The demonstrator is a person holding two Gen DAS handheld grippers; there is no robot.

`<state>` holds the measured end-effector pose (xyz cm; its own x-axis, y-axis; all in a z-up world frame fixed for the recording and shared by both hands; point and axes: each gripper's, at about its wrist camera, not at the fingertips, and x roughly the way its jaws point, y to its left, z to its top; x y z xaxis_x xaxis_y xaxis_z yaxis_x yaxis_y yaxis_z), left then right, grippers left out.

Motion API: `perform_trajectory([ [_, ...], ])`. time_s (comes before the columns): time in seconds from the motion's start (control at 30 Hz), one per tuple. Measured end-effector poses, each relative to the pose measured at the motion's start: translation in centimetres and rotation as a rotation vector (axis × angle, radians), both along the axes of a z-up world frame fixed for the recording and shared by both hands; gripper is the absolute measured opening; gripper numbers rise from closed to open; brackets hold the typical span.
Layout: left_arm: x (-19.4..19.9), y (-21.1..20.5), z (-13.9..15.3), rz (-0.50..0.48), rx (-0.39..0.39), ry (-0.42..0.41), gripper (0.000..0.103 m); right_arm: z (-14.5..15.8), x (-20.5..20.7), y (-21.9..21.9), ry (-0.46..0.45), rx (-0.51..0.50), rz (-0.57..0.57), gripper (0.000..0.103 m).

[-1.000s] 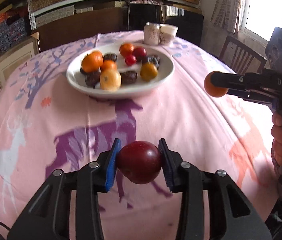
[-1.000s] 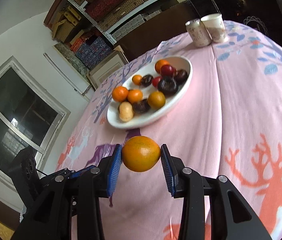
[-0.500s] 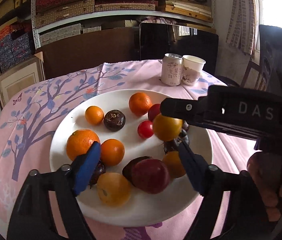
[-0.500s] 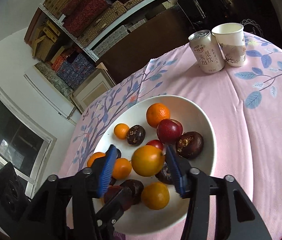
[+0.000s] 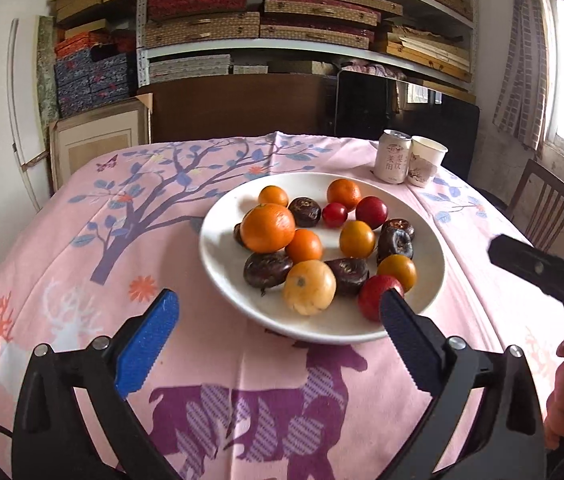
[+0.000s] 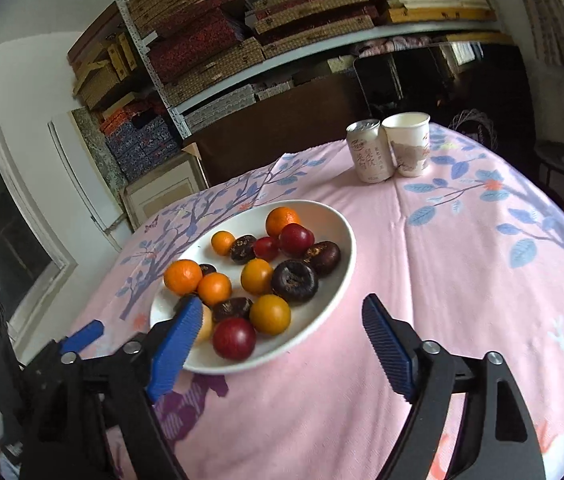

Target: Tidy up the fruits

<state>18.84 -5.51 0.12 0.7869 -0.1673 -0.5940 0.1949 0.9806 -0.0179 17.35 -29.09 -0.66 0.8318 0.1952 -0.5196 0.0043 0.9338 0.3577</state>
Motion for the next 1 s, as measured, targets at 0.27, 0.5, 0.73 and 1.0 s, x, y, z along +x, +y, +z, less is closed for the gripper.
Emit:
perform_trajectory([
  [0.27,-3.0,2.4,0.4,0.036,-0.091,-0.010,0.098,-0.2,-6.2,1.2,-0.141,-0.161,-0.066,0.100],
  [0.5,-3.5,2.5,0.6,0.158,0.017,-0.040,0.098,-0.2,-6.2,3.3,-0.141,-0.241,0.005,0.100],
  [0.73,-4.2,1.3,0.6,0.129,0.084,-0.049,0.098,-0.1,-6.3,3.7,-0.133,-0.245,0.017,0.100],
  [1.0,-4.8,0.3,0.5,0.120,0.131,-0.067,0.098,-0.1,-6.4,4.1,-0.127,-0.255,0.034,0.100],
])
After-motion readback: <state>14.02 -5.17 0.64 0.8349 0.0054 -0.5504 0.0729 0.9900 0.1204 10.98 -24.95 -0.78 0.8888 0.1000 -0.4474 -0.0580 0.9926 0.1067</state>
